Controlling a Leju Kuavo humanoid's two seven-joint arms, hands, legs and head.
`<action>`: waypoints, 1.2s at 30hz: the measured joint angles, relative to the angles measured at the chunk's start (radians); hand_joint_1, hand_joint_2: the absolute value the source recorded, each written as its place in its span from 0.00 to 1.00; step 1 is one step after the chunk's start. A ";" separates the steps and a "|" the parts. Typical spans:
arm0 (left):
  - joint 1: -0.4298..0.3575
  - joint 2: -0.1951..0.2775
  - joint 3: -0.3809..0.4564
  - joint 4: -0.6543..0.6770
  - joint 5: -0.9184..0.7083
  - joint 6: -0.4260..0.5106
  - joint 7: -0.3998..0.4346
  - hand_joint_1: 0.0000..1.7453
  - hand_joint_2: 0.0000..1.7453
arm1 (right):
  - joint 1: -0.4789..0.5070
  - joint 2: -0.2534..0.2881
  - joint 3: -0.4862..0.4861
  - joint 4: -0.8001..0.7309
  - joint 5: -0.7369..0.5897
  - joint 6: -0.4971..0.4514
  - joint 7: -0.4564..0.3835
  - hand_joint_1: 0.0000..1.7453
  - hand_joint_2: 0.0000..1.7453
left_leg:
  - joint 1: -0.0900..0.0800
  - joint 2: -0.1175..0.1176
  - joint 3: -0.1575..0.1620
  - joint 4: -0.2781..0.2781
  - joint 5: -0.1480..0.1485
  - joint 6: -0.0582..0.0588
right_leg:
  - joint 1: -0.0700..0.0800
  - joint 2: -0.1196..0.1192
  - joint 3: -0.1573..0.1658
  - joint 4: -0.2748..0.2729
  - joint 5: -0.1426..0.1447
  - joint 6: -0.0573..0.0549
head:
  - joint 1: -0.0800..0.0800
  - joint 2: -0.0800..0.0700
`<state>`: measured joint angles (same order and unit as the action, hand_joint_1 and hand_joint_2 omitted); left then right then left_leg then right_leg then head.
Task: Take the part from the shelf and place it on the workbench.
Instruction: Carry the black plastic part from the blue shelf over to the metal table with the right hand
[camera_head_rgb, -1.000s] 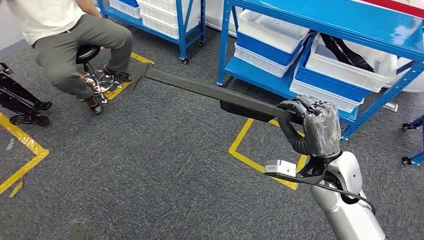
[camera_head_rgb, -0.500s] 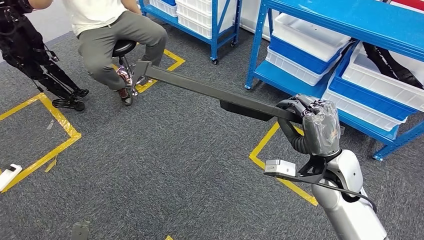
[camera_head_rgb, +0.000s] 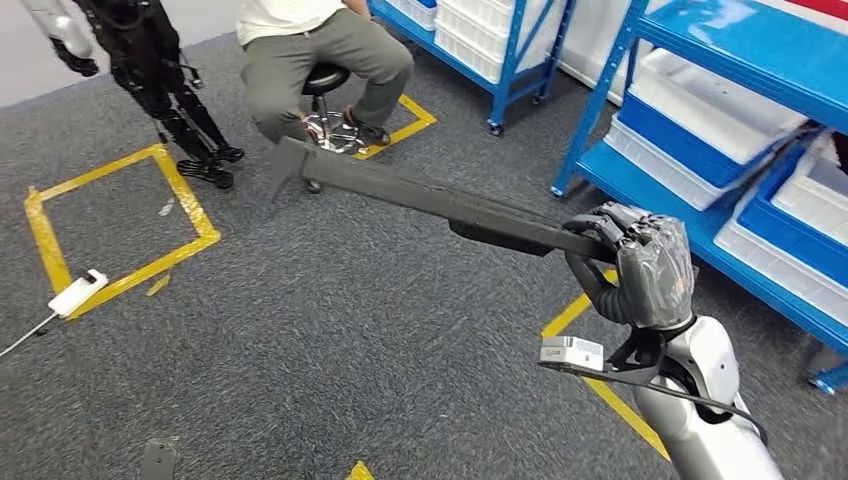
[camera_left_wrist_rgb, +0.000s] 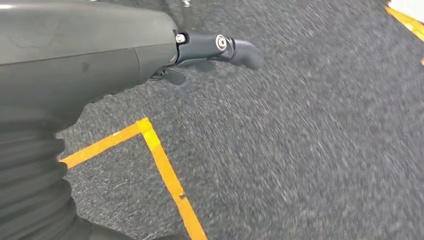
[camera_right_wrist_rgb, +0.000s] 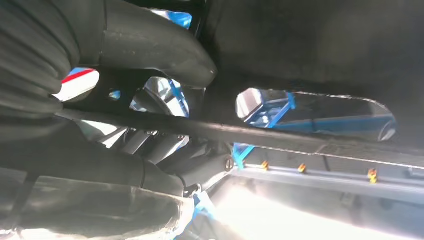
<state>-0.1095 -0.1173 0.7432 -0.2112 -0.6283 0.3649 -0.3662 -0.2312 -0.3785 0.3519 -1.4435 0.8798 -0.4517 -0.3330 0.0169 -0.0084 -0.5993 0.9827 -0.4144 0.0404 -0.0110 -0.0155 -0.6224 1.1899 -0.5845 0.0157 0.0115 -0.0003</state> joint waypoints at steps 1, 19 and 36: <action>0.000 0.000 0.000 0.000 -0.001 0.000 0.000 0.00 1.00 | 0.006 -0.002 0.000 0.000 0.000 0.000 0.001 1.00 1.00 | -0.001 -0.014 -0.001 0.000 0.000 0.000 | -0.001 0.008 -0.033 0.061 -0.020 0.001 | 0.002 0.000; 0.011 -0.004 0.001 0.001 0.021 0.011 -0.006 0.00 1.00 | -0.040 0.005 -0.005 0.006 -0.004 0.011 -0.003 1.00 1.00 | -0.006 0.010 -0.140 0.266 -0.102 -0.036 | 0.003 -0.039 0.075 -0.190 0.107 -0.023 | -0.008 0.000; -0.003 -0.017 0.002 0.000 0.001 0.035 0.014 0.00 1.00 | -0.069 0.019 -0.026 0.015 0.017 0.016 0.010 1.00 1.00 | -0.012 -0.077 -0.007 0.011 0.005 0.007 | -0.018 0.038 0.014 -0.064 0.060 0.037 | -0.001 0.000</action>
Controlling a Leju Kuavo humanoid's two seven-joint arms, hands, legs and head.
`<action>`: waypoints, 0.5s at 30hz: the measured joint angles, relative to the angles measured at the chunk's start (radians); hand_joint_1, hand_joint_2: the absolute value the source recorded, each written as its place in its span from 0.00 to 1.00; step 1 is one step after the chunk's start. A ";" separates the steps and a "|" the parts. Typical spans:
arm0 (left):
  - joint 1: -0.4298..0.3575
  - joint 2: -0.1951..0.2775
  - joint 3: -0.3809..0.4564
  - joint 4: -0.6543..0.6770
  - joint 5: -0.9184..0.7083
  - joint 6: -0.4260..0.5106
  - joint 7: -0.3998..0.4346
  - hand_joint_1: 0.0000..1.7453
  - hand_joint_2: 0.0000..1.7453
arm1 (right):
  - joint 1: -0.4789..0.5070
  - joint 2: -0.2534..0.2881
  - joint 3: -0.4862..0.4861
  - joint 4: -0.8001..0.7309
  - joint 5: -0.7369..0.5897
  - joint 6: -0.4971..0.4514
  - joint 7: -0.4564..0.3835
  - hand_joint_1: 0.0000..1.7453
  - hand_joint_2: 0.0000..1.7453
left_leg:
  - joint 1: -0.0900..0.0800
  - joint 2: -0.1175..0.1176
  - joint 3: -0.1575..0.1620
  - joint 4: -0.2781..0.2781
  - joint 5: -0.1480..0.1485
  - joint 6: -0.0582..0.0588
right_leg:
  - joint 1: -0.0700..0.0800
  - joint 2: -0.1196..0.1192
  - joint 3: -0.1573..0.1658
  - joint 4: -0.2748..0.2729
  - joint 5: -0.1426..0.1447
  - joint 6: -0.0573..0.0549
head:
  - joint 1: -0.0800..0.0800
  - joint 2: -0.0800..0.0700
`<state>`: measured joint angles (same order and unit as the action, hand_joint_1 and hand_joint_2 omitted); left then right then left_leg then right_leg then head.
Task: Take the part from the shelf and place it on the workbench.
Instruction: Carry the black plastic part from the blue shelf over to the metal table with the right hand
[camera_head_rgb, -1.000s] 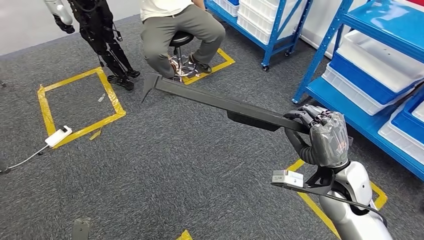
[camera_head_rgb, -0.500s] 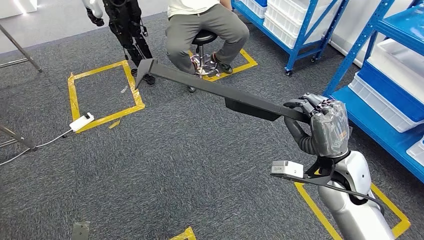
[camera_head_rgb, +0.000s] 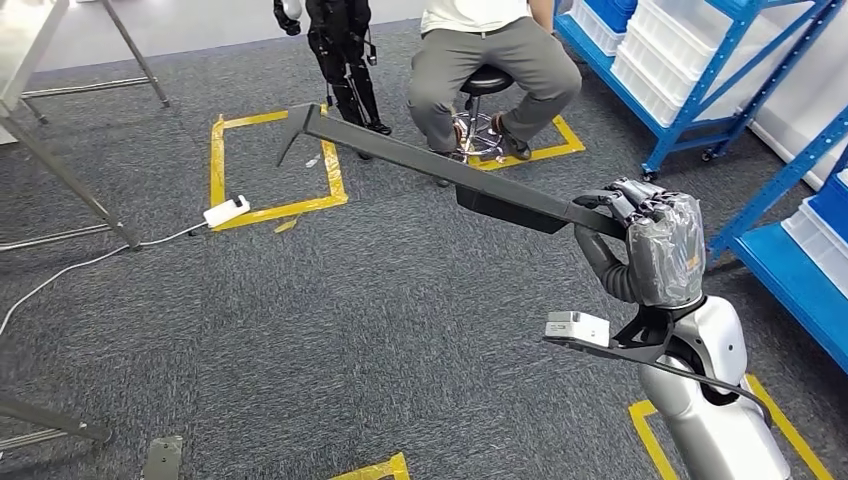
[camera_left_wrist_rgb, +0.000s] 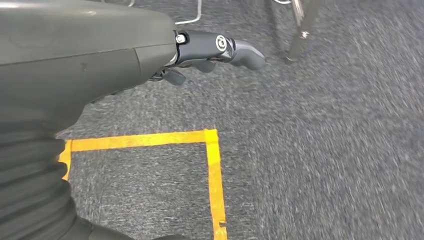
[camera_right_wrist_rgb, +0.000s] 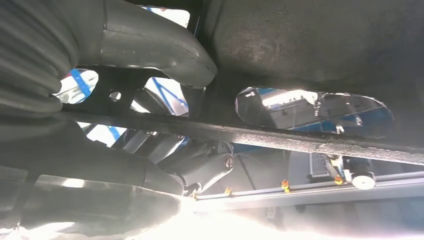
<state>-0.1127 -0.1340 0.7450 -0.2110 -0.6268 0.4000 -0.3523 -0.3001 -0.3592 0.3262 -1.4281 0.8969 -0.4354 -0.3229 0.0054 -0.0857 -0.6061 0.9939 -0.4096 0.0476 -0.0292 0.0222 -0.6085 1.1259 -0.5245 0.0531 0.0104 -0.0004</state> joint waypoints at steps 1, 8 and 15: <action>-0.001 -0.001 0.000 0.000 -0.001 0.002 0.001 0.00 1.00 | -0.001 0.001 -0.003 0.000 0.006 0.000 0.003 1.00 1.00 | 0.000 -0.012 -0.002 0.002 0.000 -0.006 | -0.004 0.016 0.028 -0.063 0.026 0.005 | 0.000 0.000; 0.001 -0.002 0.000 0.000 -0.001 0.005 0.002 0.00 1.00 | -0.012 0.013 -0.019 -0.001 0.018 -0.002 0.008 1.00 1.00 | 0.006 0.022 -0.057 0.085 -0.044 -0.043 | -0.003 -0.016 0.053 -0.119 0.055 -0.041 | -0.007 0.000; -0.002 -0.003 0.000 0.000 -0.002 0.009 0.002 0.00 1.00 | -0.014 0.017 -0.028 -0.003 0.012 -0.003 0.008 1.00 1.00 | 0.005 0.108 -0.092 0.177 -0.062 -0.039 | 0.020 -0.095 0.057 -0.118 0.048 -0.058 | -0.012 0.000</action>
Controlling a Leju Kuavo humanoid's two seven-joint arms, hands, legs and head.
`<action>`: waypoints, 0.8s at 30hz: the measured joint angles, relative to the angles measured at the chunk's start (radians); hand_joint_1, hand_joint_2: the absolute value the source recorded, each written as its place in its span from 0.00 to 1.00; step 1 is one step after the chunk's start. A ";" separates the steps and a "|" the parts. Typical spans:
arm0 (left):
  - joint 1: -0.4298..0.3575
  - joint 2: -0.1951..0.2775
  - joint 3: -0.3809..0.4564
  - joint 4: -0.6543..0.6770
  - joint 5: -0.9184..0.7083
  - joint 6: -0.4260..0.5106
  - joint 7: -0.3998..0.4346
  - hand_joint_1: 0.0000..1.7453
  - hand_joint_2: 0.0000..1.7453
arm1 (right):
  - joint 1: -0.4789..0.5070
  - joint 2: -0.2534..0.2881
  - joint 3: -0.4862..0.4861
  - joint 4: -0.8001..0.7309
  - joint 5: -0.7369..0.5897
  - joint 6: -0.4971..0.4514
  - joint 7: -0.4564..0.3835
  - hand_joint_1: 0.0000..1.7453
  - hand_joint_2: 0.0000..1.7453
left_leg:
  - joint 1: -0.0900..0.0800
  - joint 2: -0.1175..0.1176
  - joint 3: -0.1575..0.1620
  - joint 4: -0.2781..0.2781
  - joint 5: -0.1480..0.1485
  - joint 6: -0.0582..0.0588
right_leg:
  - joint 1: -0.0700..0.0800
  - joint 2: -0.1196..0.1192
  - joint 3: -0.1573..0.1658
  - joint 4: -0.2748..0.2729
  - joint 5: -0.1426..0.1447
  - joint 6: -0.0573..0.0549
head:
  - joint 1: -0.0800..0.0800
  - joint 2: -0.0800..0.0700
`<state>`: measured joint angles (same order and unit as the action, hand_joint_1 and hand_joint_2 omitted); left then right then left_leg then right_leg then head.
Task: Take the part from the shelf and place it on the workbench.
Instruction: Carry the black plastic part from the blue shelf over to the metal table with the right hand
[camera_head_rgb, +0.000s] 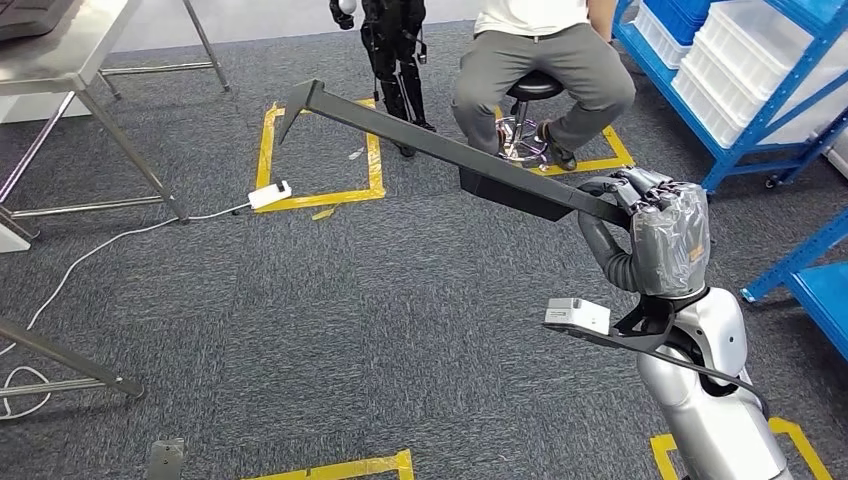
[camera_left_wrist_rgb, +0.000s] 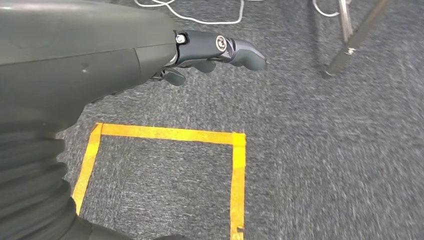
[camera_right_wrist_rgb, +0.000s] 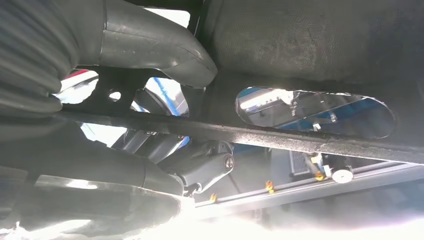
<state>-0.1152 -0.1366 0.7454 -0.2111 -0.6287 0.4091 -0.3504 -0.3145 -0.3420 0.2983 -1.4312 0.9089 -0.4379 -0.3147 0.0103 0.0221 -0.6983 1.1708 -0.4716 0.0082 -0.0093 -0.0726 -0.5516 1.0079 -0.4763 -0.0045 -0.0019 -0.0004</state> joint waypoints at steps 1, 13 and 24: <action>-0.001 0.000 0.000 0.000 -0.001 0.002 0.001 0.00 1.00 | -0.002 0.000 -0.004 -0.001 -0.004 0.000 0.000 1.00 1.00 | -0.004 0.018 0.037 -0.068 0.023 0.005 | 0.005 -0.009 0.000 0.001 -0.002 0.001 | 0.000 0.000; -0.012 0.001 0.000 0.000 -0.015 0.008 0.023 0.00 1.00 | 0.013 -0.007 -0.036 -0.006 -0.005 0.003 -0.004 1.00 1.00 | -0.007 -0.072 0.086 -0.177 0.064 0.045 | -0.006 0.069 -0.145 0.295 -0.121 0.029 | 0.008 0.000; -0.001 0.004 0.000 0.000 -0.006 0.004 0.023 0.00 1.00 | 0.035 -0.001 -0.054 -0.029 0.013 -0.005 0.003 1.00 1.00 | 0.001 -0.069 0.019 -0.063 0.006 -0.005 | -0.018 0.078 -0.016 0.008 0.009 0.016 | 0.000 0.000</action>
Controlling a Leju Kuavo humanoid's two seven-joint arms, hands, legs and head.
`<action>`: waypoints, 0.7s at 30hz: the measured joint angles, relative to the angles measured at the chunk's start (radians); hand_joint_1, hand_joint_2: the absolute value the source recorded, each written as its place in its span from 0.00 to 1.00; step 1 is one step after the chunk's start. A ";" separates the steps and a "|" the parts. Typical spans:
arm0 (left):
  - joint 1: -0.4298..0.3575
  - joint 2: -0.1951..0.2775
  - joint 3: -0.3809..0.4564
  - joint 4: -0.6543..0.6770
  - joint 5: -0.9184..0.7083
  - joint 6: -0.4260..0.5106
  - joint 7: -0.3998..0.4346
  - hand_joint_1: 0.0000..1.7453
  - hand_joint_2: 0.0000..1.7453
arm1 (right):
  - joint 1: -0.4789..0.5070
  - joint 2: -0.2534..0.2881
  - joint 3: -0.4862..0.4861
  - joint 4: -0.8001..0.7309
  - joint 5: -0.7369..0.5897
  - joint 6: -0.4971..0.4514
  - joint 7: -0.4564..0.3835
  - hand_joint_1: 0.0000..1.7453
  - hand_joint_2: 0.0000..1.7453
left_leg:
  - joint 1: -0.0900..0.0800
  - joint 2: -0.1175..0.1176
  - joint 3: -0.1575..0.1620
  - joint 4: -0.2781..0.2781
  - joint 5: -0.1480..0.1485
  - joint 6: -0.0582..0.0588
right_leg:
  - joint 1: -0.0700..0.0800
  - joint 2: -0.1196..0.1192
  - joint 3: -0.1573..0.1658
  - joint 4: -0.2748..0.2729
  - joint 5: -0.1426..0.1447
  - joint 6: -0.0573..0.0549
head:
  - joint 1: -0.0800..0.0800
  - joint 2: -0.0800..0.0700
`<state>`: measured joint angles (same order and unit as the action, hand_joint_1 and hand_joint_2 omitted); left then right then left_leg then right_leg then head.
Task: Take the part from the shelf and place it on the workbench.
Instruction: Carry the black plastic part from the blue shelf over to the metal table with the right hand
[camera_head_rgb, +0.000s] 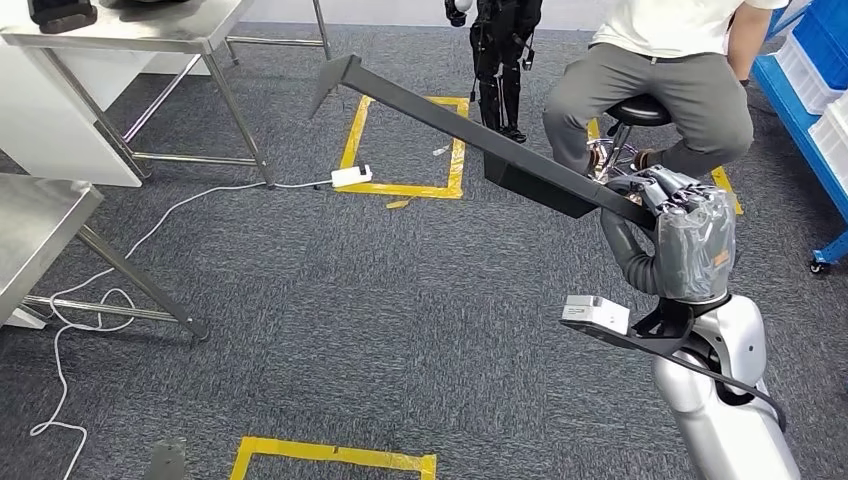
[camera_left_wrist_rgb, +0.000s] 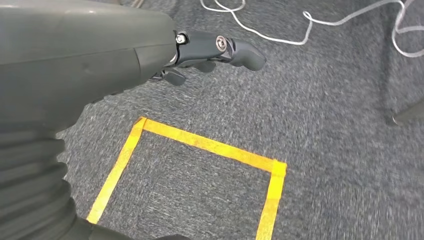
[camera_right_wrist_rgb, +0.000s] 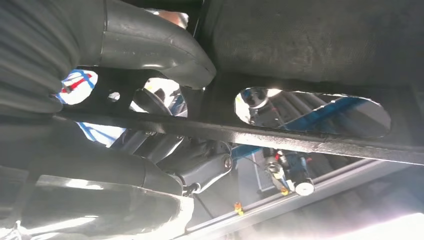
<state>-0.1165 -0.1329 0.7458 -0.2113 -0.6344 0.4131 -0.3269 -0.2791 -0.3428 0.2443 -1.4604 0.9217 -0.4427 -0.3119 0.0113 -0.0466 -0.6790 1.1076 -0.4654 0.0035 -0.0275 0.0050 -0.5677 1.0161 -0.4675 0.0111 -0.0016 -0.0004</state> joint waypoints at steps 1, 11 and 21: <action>-0.001 0.000 0.000 0.000 0.000 0.000 0.000 0.00 1.00 | 0.002 0.000 -0.002 -0.002 0.001 -0.001 0.000 1.00 1.00 | 0.000 0.026 -0.033 0.069 -0.035 -0.002 | 0.005 -0.011 0.000 0.000 -0.001 -0.006 | -0.003 0.000; -0.005 0.006 0.001 0.000 0.010 -0.012 0.002 0.00 1.00 | 0.022 0.002 -0.016 -0.025 0.008 -0.002 0.004 1.00 1.00 | -0.026 0.096 0.056 -0.084 0.031 0.038 | 0.034 -0.114 0.010 -0.004 -0.015 -0.007 | -0.002 0.000; -0.011 0.007 0.002 0.000 0.006 -0.015 0.019 0.00 1.00 | 0.039 -0.001 -0.027 -0.030 0.014 0.012 0.004 1.00 1.00 | -0.006 -0.023 0.078 -0.112 0.051 0.050 | 0.005 -0.004 -0.106 0.215 -0.085 0.031 | 0.005 0.000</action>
<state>-0.1274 -0.1262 0.7473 -0.2114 -0.6286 0.3981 -0.3083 -0.2401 -0.3439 0.2170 -1.4907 0.9361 -0.4306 -0.3082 0.0057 -0.0700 -0.6011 0.9959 -0.4145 0.0535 -0.0223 0.0011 -0.6742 1.2311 -0.5520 0.0426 0.0035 -0.0004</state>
